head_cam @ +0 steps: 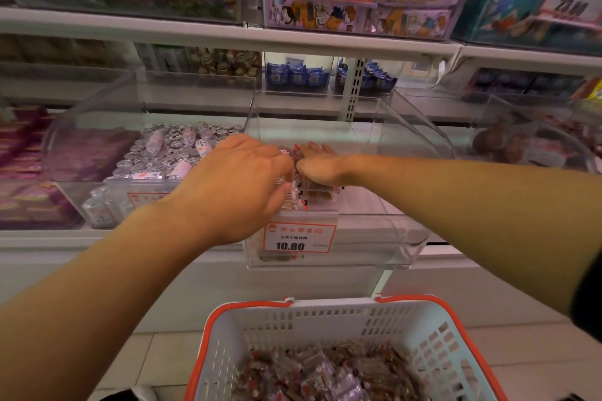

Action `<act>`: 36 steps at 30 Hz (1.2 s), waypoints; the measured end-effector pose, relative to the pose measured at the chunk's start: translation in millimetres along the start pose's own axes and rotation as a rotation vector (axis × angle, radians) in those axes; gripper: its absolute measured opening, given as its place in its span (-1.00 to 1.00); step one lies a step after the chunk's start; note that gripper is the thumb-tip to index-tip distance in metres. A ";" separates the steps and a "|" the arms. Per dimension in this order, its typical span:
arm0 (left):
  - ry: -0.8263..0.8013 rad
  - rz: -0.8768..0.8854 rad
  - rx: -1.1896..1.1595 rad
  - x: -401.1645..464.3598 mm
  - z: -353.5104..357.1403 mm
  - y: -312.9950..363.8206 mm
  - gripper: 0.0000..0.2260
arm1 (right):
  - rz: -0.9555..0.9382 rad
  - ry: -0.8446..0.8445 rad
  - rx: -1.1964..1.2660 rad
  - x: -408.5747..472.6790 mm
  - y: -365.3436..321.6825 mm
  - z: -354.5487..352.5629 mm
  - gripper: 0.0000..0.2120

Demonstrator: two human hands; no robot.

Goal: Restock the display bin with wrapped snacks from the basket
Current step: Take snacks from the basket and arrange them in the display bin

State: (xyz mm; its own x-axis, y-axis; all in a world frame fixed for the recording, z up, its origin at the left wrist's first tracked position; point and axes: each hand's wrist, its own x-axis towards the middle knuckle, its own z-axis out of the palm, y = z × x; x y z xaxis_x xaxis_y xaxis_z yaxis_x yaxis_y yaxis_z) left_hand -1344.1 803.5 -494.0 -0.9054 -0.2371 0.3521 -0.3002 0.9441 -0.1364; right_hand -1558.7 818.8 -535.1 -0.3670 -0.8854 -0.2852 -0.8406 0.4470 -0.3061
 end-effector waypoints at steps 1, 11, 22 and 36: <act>-0.001 0.001 -0.003 0.0 -0.2 -0.3 -0.75 | 0.002 -0.025 0.030 1.2 -1.0 -3.2 -0.30; 0.025 0.024 -0.026 -0.6 1.7 -1.4 -0.74 | 0.076 -0.122 -0.297 13.7 11.2 1.5 -0.01; 0.035 0.042 -0.058 0.2 2.4 -2.1 -0.77 | 0.019 -0.157 -0.295 10.0 3.7 -18.8 0.04; -0.080 0.231 -0.259 -67.4 56.0 100.6 -0.86 | -0.283 0.913 0.265 -197.0 43.9 150.7 -0.80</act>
State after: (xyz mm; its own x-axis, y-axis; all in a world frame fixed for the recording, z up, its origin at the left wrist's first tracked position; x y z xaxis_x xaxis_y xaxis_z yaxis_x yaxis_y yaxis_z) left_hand -1330.1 901.7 -583.4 -0.9642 -0.0184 0.2645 -0.0083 0.9992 0.0391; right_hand -1463.3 1032.1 -629.2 -0.4263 -0.6724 0.6050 -0.8692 0.1192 -0.4800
